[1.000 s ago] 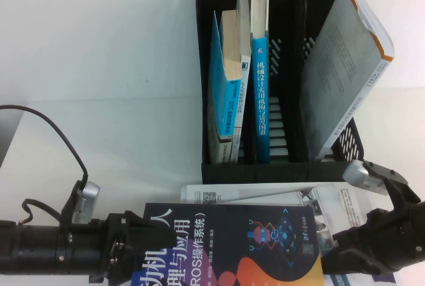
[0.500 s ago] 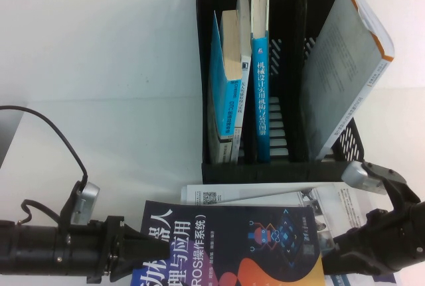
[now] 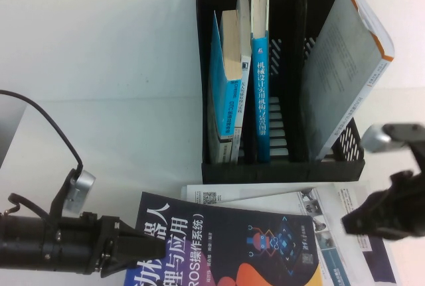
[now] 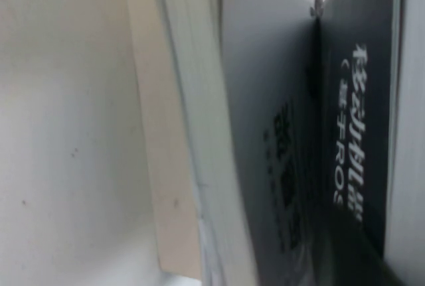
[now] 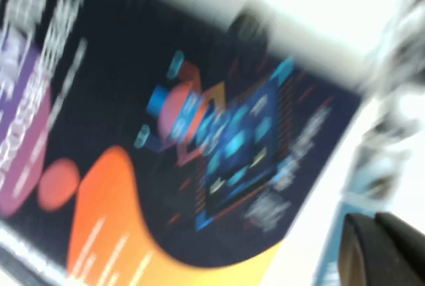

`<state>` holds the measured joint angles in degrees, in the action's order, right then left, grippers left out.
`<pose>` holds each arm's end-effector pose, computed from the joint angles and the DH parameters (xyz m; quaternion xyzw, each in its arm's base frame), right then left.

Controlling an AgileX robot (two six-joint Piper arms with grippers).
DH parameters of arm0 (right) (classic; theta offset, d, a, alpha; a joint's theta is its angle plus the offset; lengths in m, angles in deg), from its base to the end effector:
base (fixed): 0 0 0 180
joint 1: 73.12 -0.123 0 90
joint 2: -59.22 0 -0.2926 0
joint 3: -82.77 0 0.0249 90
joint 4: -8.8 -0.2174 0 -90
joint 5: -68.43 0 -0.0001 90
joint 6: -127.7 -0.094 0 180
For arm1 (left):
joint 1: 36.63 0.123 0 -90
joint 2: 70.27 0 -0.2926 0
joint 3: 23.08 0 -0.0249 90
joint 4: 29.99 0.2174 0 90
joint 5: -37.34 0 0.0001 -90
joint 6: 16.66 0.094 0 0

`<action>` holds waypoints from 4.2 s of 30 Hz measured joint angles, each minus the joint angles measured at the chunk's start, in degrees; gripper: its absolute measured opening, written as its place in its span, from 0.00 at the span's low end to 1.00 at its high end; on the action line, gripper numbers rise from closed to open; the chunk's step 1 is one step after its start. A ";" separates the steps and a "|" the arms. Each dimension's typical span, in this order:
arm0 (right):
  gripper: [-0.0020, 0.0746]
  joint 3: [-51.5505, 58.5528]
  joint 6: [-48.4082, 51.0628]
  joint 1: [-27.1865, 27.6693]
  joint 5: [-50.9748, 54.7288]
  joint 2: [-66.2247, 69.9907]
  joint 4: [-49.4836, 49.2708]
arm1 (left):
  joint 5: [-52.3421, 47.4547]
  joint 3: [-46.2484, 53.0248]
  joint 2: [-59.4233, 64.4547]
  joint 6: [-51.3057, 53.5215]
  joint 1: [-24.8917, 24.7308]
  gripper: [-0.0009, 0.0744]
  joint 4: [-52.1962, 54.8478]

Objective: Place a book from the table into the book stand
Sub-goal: Pick up the book with your left arm, then place the book on the book shelf

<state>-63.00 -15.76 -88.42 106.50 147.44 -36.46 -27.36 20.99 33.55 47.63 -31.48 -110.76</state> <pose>0.2092 0.1000 0.2457 -0.1652 0.9311 0.2514 0.2060 0.2230 -0.0642 0.1950 -0.0133 0.8481 -0.5200 0.1003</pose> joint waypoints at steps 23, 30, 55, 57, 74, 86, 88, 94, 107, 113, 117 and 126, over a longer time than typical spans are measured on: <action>0.02 -1.39 -23.22 0.00 4.06 -19.27 25.13 | -1.60 -25.30 -30.26 -38.94 -2.29 0.17 21.64; 0.02 -1.39 -24.08 0.00 5.26 -19.27 25.13 | -0.97 -37.71 -33.37 -52.90 -11.25 0.17 32.29; 0.02 -1.39 -24.73 0.00 9.42 -19.49 25.13 | 7.05 -76.40 -9.47 -87.31 -41.07 0.17 74.77; 0.02 -1.39 -24.73 0.00 9.54 -19.49 25.13 | 6.51 -79.75 -6.93 -88.41 -41.18 0.17 76.06; 0.02 -1.39 -24.91 0.00 9.54 -19.49 25.13 | 3.84 -87.00 4.54 -97.26 -43.30 0.17 89.92; 0.02 -1.39 -25.13 0.00 9.77 -19.49 25.13 | 8.12 -87.24 6.59 -101.04 -43.75 0.17 95.57; 0.02 -1.39 -25.17 0.00 9.87 -19.49 25.13 | 8.12 -87.24 6.92 -101.51 -43.75 0.17 96.61; 0.02 -1.39 -25.17 0.00 10.00 -19.49 25.13 | 6.74 -87.62 7.27 -101.90 -43.87 0.17 99.28; 0.02 -1.39 -26.21 0.00 10.00 -19.49 25.13 | 14.69 -87.62 8.52 -101.69 -43.77 0.17 100.35; 0.02 -1.39 -26.29 0.00 10.23 -19.49 25.13 | 18.05 -87.62 12.26 -101.50 -43.77 0.17 101.87; 0.02 -1.39 -26.34 0.00 10.23 -19.49 25.13 | 19.22 -87.62 15.88 -100.73 -43.77 0.17 101.87; 0.02 -1.39 -26.34 0.00 10.32 -19.49 25.13 | 22.92 -87.62 18.18 -98.67 -43.77 0.24 103.58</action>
<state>-64.39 -42.10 -88.42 116.82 127.95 -11.34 -4.44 -66.63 51.73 -51.04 -75.25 -7.18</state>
